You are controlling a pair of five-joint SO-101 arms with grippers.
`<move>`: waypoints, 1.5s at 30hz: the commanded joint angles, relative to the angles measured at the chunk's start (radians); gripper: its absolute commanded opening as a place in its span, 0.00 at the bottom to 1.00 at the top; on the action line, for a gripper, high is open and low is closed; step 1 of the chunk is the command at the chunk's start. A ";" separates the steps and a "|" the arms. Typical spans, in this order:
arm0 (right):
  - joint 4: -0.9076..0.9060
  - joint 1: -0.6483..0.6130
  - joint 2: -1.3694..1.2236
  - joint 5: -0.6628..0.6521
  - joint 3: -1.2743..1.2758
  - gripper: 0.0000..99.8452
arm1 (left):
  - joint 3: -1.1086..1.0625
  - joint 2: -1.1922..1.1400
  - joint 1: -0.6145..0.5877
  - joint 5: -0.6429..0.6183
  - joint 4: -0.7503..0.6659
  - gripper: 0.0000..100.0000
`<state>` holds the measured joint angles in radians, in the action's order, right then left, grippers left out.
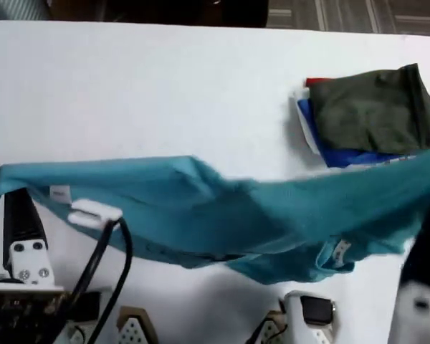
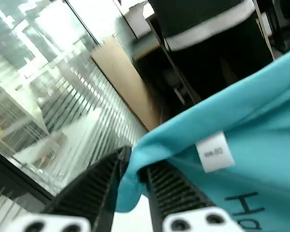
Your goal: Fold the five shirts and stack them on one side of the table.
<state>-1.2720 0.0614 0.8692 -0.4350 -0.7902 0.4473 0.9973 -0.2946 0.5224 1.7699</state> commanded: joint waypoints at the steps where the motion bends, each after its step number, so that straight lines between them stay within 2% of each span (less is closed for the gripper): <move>1: -0.002 -0.004 -0.008 0.011 0.055 0.02 | -0.008 -0.005 -0.037 0.006 0.012 0.02; 5: 0.021 -0.030 -0.067 0.014 0.176 0.02 | -0.185 -0.006 -0.037 0.006 0.003 0.02; 10: 0.077 -0.107 -0.165 0.009 0.358 0.02 | -0.456 -0.006 -0.035 0.008 -0.107 0.02; 17: 0.240 -0.179 -0.369 0.003 0.621 0.02 | -0.751 -0.015 -0.031 0.006 -0.381 0.02; 20: 0.343 -0.185 -0.501 0.003 0.666 0.02 | -0.797 -0.100 -0.031 0.008 -0.500 0.02; 23: 0.435 -0.185 -0.647 0.003 0.632 0.02 | -0.750 -0.267 -0.032 0.008 -0.578 0.02; 26: 0.472 -0.185 -0.794 0.003 0.528 0.02 | -0.611 -0.463 -0.031 0.008 -0.598 0.02; 31: 0.456 -0.186 -1.009 0.003 0.281 0.02 | -0.280 -0.750 -0.031 0.008 -0.543 0.02; 35: 0.354 -0.186 -1.144 0.003 0.147 0.02 | -0.105 -0.961 -0.031 0.009 -0.480 0.02; 39: 0.262 -0.186 -1.257 0.009 0.095 0.02 | -0.047 -1.143 -0.031 0.011 -0.436 0.03; 45: 0.243 -0.196 -1.380 0.011 0.095 0.02 | -0.044 -1.303 -0.018 0.011 -0.439 0.03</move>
<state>-1.0234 -0.1166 -0.4902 -0.4304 -0.6429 0.3537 -0.2808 -0.3191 0.5240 1.3265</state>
